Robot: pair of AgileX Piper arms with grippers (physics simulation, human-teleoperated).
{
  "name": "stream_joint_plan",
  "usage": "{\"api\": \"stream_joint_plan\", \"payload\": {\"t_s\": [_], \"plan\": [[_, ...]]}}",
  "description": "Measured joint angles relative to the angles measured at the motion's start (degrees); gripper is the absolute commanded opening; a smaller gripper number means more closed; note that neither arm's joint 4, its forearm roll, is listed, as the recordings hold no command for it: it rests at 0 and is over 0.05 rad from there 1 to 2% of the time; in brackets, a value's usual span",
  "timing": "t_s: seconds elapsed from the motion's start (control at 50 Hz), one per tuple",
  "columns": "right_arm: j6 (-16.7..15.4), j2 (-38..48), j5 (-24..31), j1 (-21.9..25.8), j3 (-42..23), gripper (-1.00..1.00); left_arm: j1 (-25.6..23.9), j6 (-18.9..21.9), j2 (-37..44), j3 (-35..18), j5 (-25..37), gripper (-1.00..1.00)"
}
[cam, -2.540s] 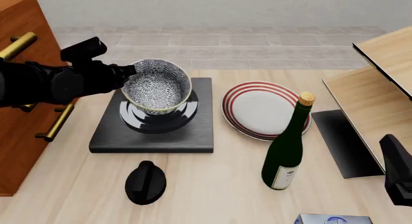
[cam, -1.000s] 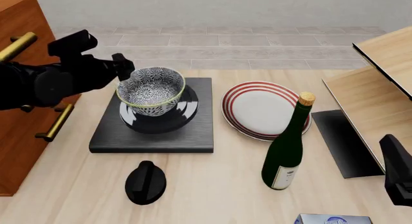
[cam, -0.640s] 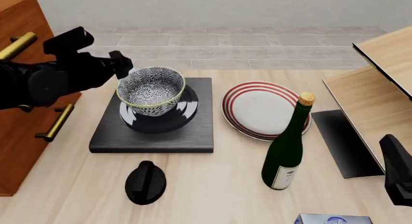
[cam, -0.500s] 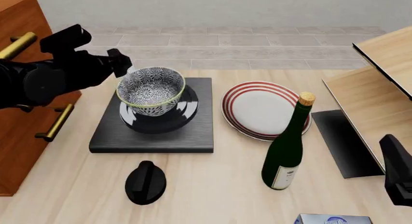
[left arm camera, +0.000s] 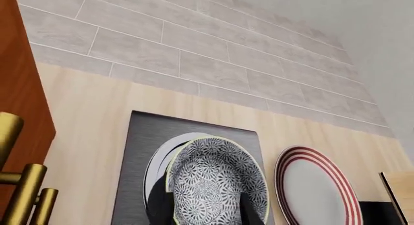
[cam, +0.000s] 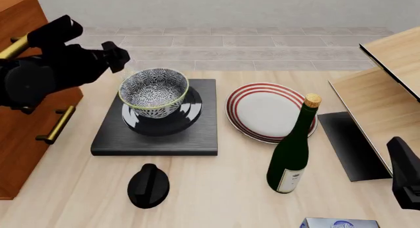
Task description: Put the bowl on the stove.
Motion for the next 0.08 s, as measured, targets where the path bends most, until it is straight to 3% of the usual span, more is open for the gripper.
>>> {"api": "stream_joint_plan", "payload": {"t_s": [0.08], "plan": [[0.0,0.0,0.0,0.0,0.0,1.00,-0.1,-0.1,-0.4,0.0,0.3,1.00]]}}
